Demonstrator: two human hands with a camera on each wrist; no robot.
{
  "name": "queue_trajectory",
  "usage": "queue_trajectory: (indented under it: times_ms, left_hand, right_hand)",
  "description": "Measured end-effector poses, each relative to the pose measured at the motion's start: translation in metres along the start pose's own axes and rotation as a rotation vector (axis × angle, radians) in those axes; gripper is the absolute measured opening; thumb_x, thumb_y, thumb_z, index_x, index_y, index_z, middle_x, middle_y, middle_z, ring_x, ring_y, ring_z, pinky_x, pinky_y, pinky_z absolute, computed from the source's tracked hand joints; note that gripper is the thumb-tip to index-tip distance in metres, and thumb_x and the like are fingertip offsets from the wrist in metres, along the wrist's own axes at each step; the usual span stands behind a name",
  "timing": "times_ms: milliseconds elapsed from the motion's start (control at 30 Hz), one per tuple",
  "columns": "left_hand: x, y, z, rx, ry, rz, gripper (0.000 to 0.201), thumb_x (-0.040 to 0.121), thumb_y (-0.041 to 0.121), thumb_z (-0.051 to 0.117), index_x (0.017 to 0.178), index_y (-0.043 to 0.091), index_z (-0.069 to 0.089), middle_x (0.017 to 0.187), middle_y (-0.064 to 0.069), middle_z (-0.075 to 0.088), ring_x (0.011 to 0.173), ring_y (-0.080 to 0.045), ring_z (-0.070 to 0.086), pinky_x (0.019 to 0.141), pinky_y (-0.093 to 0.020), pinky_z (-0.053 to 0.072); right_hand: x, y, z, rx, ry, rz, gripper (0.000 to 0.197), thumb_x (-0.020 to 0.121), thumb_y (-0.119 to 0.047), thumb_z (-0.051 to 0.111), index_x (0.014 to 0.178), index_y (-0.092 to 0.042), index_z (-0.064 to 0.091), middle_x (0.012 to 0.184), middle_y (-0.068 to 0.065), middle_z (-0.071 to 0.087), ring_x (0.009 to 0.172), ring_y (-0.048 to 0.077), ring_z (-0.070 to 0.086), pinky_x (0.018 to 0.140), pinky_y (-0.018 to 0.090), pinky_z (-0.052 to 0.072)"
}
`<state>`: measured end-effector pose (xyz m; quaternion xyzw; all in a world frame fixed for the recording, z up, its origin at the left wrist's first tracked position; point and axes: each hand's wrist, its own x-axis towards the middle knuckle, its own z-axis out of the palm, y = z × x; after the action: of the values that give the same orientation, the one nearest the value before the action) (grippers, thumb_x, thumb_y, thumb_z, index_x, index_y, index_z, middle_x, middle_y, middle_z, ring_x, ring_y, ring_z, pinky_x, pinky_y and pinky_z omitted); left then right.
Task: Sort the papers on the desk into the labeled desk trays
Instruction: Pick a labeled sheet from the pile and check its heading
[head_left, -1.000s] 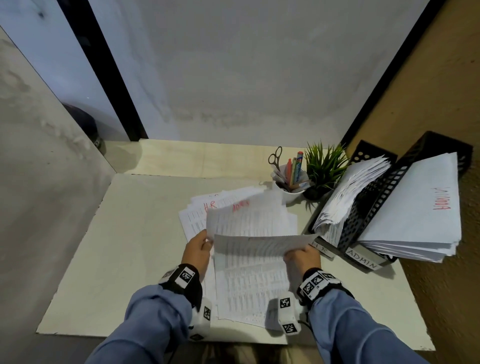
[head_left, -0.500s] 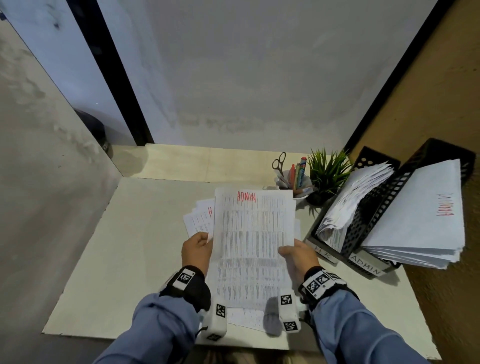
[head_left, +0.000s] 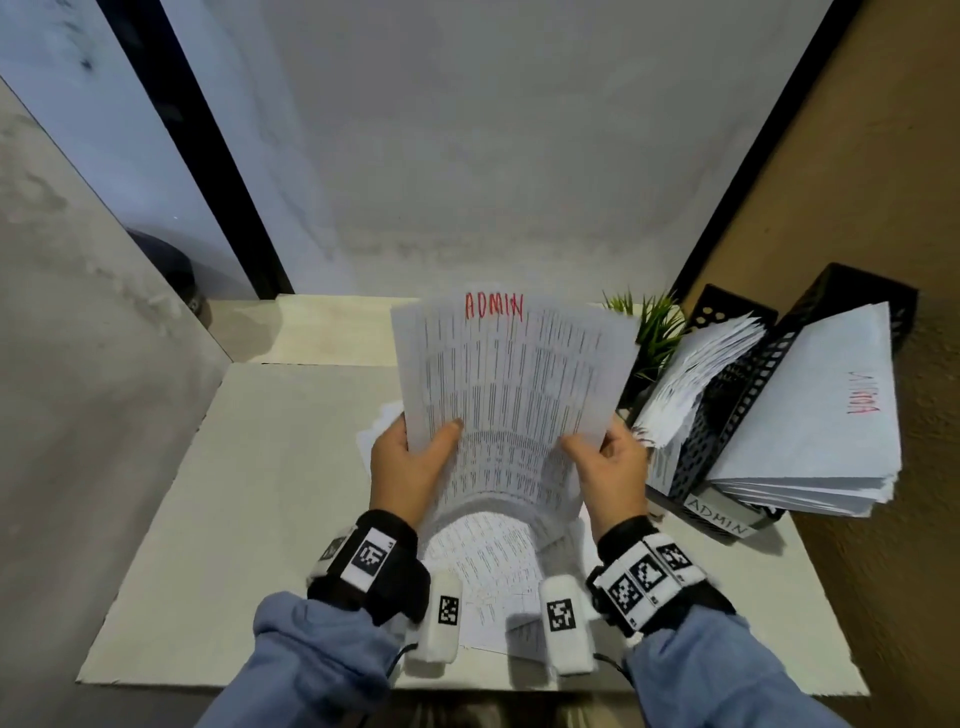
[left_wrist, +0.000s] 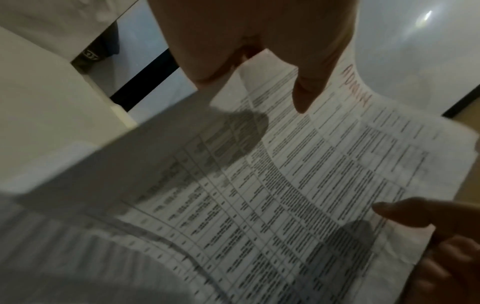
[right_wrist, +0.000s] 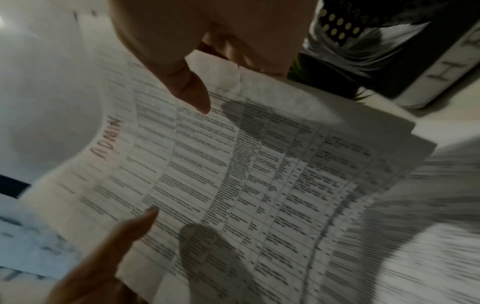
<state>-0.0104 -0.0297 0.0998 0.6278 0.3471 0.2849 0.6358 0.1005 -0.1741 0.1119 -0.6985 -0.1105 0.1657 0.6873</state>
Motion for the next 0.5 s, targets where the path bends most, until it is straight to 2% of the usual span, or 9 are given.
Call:
queue_trajectory:
  times_ms: [67, 100, 167, 233, 267, 333, 400, 433, 500]
  left_hand:
    - [-0.012, -0.021, 0.000, 0.054, -0.064, -0.088, 0.014, 0.088, 0.014, 0.063, 0.093, 0.027, 0.063, 0.088, 0.011, 0.068, 0.077, 0.003, 0.067, 0.061, -0.008, 0.050]
    - [-0.019, -0.034, -0.001, 0.085, -0.080, -0.143, 0.015, 0.089, 0.015, 0.062, 0.092, 0.029, 0.062, 0.090, 0.008, 0.069, 0.080, -0.001, 0.067, 0.060, -0.009, 0.050]
    - [-0.028, -0.058, -0.003, 0.150, -0.108, -0.237, 0.010, 0.088, 0.020, 0.064, 0.093, 0.029, 0.063, 0.097, -0.002, 0.072, 0.087, -0.012, 0.068, 0.070, -0.020, 0.055]
    - [-0.030, -0.066, -0.003, 0.120, -0.109, -0.296, 0.014, 0.085, 0.023, 0.068, 0.098, 0.022, 0.068, 0.097, -0.005, 0.073, 0.090, -0.020, 0.069, 0.081, -0.034, 0.057]
    - [-0.028, -0.063, -0.003, 0.107, -0.105, -0.292, 0.017, 0.085, 0.023, 0.068, 0.101, 0.019, 0.068, 0.096, -0.004, 0.073, 0.092, -0.021, 0.069, 0.083, -0.036, 0.057]
    - [-0.022, -0.046, 0.001, 0.112, -0.116, -0.219, 0.013, 0.087, 0.021, 0.066, 0.099, 0.018, 0.068, 0.091, 0.001, 0.073, 0.089, -0.017, 0.070, 0.080, -0.031, 0.057]
    - [-0.015, -0.017, 0.011, 0.108, -0.143, -0.142, 0.007, 0.091, 0.018, 0.060, 0.088, 0.017, 0.067, 0.077, 0.005, 0.070, 0.077, -0.011, 0.069, 0.069, -0.020, 0.056]
    - [-0.013, -0.002, 0.018, 0.099, -0.160, -0.108, 0.011, 0.092, 0.017, 0.058, 0.083, 0.016, 0.066, 0.071, 0.006, 0.067, 0.070, -0.007, 0.067, 0.062, -0.015, 0.053]
    - [-0.011, 0.031, 0.033, 0.077, -0.209, -0.024, 0.021, 0.093, 0.014, 0.055, 0.073, 0.015, 0.062, 0.062, 0.007, 0.059, 0.056, 0.001, 0.059, 0.054, -0.009, 0.046]
  right_hand:
    - [-0.015, 0.020, 0.000, -0.078, 0.007, 0.098, 0.023, 0.085, 0.009, 0.053, 0.085, -0.012, 0.063, 0.080, -0.002, 0.065, 0.076, 0.012, 0.065, 0.063, 0.021, 0.056]
    - [-0.025, 0.030, 0.001, -0.075, 0.013, 0.160, 0.017, 0.086, 0.009, 0.051, 0.086, -0.002, 0.063, 0.078, 0.003, 0.063, 0.074, 0.018, 0.063, 0.058, 0.017, 0.054]
    - [-0.040, 0.043, 0.000, -0.010, 0.014, 0.271, 0.013, 0.088, 0.011, 0.047, 0.089, 0.011, 0.061, 0.073, 0.010, 0.059, 0.061, 0.013, 0.062, 0.047, 0.011, 0.047]
    - [-0.044, 0.047, -0.002, 0.042, 0.015, 0.310, 0.017, 0.089, 0.010, 0.048, 0.087, 0.003, 0.062, 0.070, 0.006, 0.061, 0.052, 0.001, 0.062, 0.046, 0.010, 0.046]
    - [-0.041, 0.045, -0.005, 0.044, 0.022, 0.313, 0.017, 0.090, 0.009, 0.049, 0.086, -0.001, 0.063, 0.069, 0.003, 0.063, 0.052, 0.002, 0.062, 0.046, 0.011, 0.047]
    - [-0.031, 0.038, -0.012, -0.010, 0.023, 0.278, 0.015, 0.090, 0.007, 0.050, 0.087, 0.000, 0.063, 0.067, 0.003, 0.062, 0.055, 0.010, 0.060, 0.045, 0.011, 0.046]
    - [-0.019, 0.023, -0.024, -0.077, 0.001, 0.204, 0.015, 0.090, 0.007, 0.050, 0.090, -0.003, 0.062, 0.072, 0.003, 0.061, 0.054, 0.003, 0.060, 0.045, 0.008, 0.045]
    - [-0.013, 0.013, -0.033, -0.105, -0.011, 0.145, 0.019, 0.089, 0.006, 0.051, 0.089, -0.009, 0.062, 0.077, 0.003, 0.063, 0.057, -0.001, 0.061, 0.049, 0.008, 0.047]
    - [0.001, -0.007, -0.054, -0.167, -0.010, -0.018, 0.025, 0.089, 0.003, 0.053, 0.091, -0.021, 0.062, 0.089, -0.001, 0.066, 0.076, 0.000, 0.064, 0.066, 0.013, 0.054]
